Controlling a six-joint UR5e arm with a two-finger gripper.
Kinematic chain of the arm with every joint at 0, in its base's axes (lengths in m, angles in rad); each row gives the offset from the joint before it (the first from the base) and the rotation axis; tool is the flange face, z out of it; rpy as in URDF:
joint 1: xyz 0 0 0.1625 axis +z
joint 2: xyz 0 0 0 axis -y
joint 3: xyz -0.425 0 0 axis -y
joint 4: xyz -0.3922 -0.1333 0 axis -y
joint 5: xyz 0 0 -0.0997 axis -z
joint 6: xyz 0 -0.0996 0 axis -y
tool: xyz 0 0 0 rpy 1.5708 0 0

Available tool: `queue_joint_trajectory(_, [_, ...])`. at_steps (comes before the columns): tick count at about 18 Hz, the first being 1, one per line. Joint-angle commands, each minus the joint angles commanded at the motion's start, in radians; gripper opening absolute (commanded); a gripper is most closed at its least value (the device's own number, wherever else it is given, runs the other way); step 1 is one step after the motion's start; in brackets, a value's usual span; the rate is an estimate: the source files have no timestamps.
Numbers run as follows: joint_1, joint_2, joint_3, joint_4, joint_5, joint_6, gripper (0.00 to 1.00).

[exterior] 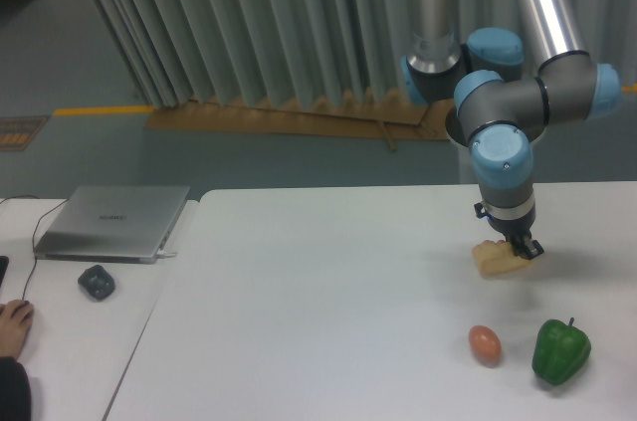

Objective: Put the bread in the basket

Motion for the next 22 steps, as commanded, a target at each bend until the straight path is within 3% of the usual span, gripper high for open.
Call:
queue_joint_trajectory(2, [0.020,0.003,0.070,-0.074,-0.002,0.002,0.29])
queue_joint_trajectory(5, [0.060,0.014,0.144,-0.074,-0.029,0.000,0.29])
queue_joint_trajectory(9, [0.150,0.020,0.187,-0.065,-0.043,0.009,0.29])
queue_joint_trajectory(16, [0.275,0.000,0.215,0.021,-0.037,0.048,0.29])
queue_joint_trajectory(22, [0.377,-0.047,0.238,0.147,-0.035,0.089,0.29])
